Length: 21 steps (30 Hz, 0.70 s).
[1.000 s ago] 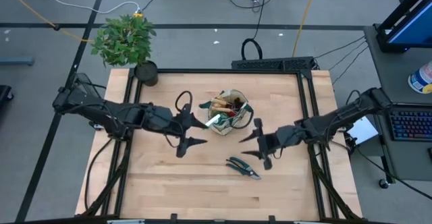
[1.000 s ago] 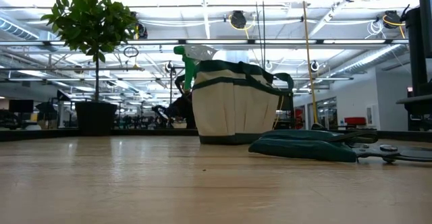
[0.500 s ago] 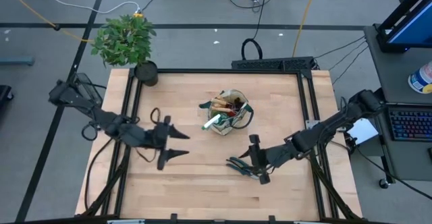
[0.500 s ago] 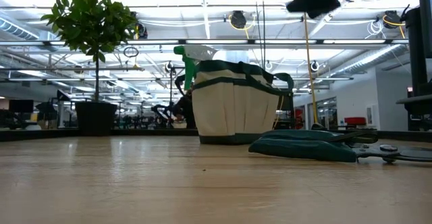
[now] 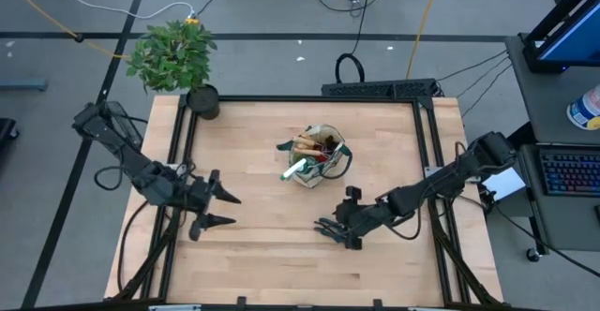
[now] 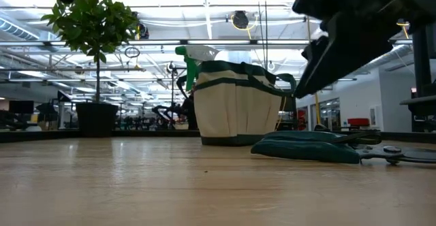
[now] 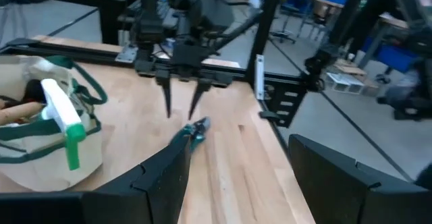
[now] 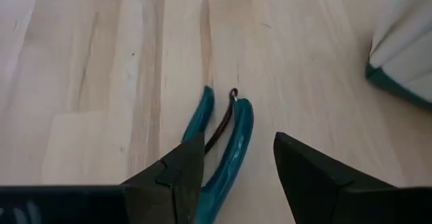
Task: Pick & Place Garden tools in Gardening bag
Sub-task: Put the red shear scissors into the light brown gardening bag
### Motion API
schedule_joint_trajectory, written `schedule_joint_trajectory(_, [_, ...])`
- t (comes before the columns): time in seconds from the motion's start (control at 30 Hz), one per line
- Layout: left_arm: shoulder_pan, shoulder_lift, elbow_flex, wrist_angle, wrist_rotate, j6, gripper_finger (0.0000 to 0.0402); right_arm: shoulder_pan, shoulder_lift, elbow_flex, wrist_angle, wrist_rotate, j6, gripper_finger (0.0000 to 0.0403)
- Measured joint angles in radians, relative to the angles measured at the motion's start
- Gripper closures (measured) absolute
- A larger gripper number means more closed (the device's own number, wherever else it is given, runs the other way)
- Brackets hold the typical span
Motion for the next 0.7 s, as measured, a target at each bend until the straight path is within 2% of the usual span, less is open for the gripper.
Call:
schedule_joint_trajectory(0.33, [-0.090,-0.107,-0.084,-0.011,-0.064,0.005,0.0144,-0.021,0.049,0.000,-0.047,-0.001,0.119,0.0229])
schedule_joint_trajectory(0.7, [-0.101,-0.110,-0.101,0.012,-0.052,-0.018,0.0144,-0.040,0.150,0.000,-0.029,-0.024,0.224,0.0229])
